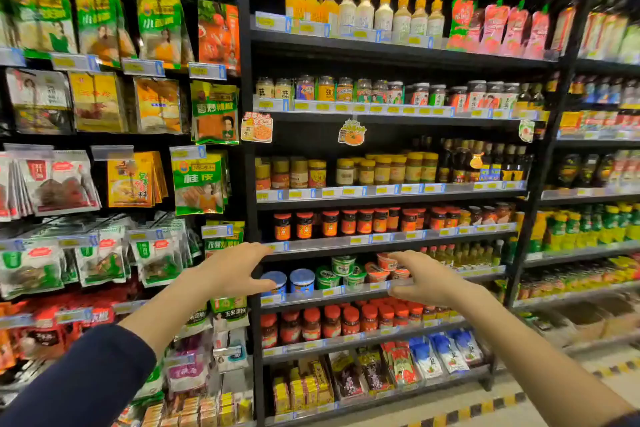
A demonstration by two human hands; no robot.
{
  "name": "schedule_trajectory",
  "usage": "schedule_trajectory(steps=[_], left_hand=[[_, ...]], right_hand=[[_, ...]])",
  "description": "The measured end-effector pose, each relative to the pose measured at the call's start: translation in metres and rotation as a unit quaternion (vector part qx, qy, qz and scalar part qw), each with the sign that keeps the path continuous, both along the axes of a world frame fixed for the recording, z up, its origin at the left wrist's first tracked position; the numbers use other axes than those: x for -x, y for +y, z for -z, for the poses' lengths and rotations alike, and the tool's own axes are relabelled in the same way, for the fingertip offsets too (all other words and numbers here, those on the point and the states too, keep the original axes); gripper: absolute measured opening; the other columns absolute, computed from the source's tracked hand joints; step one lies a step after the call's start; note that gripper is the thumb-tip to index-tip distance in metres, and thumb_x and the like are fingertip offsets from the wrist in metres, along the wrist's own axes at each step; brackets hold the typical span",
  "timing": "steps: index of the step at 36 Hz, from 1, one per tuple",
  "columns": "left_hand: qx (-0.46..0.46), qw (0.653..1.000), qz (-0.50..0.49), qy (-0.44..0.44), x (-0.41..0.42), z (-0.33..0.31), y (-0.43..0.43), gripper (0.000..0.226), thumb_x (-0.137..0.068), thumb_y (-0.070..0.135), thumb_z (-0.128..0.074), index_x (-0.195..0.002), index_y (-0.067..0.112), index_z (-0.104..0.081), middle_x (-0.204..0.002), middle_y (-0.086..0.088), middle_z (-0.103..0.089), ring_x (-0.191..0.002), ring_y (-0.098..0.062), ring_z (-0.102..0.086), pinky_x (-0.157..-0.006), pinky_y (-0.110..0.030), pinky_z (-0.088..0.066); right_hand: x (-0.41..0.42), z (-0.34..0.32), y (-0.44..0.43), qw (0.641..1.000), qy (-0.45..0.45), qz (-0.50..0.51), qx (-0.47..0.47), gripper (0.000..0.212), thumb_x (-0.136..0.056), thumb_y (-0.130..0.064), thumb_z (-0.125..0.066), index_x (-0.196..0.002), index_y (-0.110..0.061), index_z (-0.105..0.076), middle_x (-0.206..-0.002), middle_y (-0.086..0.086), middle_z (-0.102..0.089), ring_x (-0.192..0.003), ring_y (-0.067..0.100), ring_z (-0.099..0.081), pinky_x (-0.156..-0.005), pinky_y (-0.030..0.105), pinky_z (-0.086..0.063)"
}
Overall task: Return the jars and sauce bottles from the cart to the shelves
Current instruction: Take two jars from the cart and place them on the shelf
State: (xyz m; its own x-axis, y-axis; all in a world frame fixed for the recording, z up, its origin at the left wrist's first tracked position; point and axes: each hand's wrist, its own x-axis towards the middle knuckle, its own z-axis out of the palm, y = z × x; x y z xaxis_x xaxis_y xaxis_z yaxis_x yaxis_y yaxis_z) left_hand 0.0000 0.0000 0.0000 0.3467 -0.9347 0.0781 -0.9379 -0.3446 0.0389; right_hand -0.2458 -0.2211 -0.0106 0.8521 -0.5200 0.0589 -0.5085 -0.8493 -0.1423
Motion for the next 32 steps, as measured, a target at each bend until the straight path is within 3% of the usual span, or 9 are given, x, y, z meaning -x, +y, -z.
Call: schedule_trajectory(steps=[6,12,16,22,27,32], left_hand=[[-0.015,0.998,-0.064,0.006,-0.031,0.005,-0.012,0.074,-0.088,0.053,-0.051,-0.147,0.019,-0.024,-0.152,0.002,-0.030,-0.137,-0.015,-0.033,-0.110,-0.030,-0.032],[-0.012,0.992,-0.124,-0.017,-0.055,0.007,-0.013,0.071,-0.089,0.052,-0.049,-0.146,0.016,-0.026,-0.148,-0.001,-0.036,-0.132,-0.016,-0.039,-0.105,-0.029,-0.036],[-0.018,0.984,-0.177,-0.020,-0.072,0.012,-0.003,0.074,-0.087,0.056,-0.049,-0.145,0.016,-0.026,-0.147,-0.002,-0.037,-0.130,-0.018,-0.040,-0.105,-0.033,-0.039],[-0.019,0.968,-0.252,-0.009,-0.089,0.021,0.027,0.076,-0.089,0.054,-0.047,-0.147,0.012,-0.022,-0.151,-0.002,-0.030,-0.136,-0.018,-0.034,-0.109,-0.027,-0.028],[-0.021,0.946,-0.323,0.011,-0.112,0.032,0.071,0.072,-0.088,0.051,-0.051,-0.145,0.014,-0.026,-0.149,-0.003,-0.035,-0.132,-0.017,-0.040,-0.107,-0.033,-0.036],[-0.026,0.923,-0.383,0.005,-0.137,0.040,0.122,0.075,-0.087,0.055,-0.051,-0.146,0.015,-0.026,-0.148,-0.002,-0.036,-0.132,-0.019,-0.039,-0.105,-0.030,-0.034]], right_hand=[[-0.050,0.001,-0.026,0.999,0.013,-0.034,-0.009,0.073,-0.088,-0.038,-0.058,-0.148,-0.016,-0.022,-0.151,0.003,-0.031,-0.138,0.019,-0.030,-0.111,0.032,-0.031],[-0.110,0.004,-0.052,0.997,0.026,-0.071,0.003,0.077,-0.088,-0.044,-0.055,-0.149,-0.016,-0.018,-0.142,0.011,-0.044,-0.130,0.024,-0.044,-0.104,0.037,-0.040],[-0.151,0.005,-0.059,0.991,0.025,-0.131,0.014,0.077,-0.087,-0.044,-0.057,-0.148,-0.017,-0.019,-0.150,0.012,-0.031,-0.139,0.026,-0.029,-0.110,0.039,-0.032],[-0.216,0.008,-0.043,0.975,0.037,-0.220,0.007,0.072,-0.090,-0.038,-0.056,-0.147,-0.014,-0.021,-0.153,0.005,-0.027,-0.141,0.022,-0.025,-0.112,0.034,-0.027],[-0.278,0.014,-0.013,0.955,0.046,-0.292,0.008,0.065,-0.089,-0.038,-0.058,-0.143,-0.013,-0.030,-0.144,0.008,-0.039,-0.130,0.025,-0.039,-0.104,0.036,-0.038],[-0.344,0.021,0.035,0.932,0.049,-0.359,0.012,0.070,-0.090,-0.039,-0.056,-0.146,-0.013,-0.023,-0.149,0.006,-0.035,-0.135,0.021,-0.035,-0.106,0.031,-0.032]])
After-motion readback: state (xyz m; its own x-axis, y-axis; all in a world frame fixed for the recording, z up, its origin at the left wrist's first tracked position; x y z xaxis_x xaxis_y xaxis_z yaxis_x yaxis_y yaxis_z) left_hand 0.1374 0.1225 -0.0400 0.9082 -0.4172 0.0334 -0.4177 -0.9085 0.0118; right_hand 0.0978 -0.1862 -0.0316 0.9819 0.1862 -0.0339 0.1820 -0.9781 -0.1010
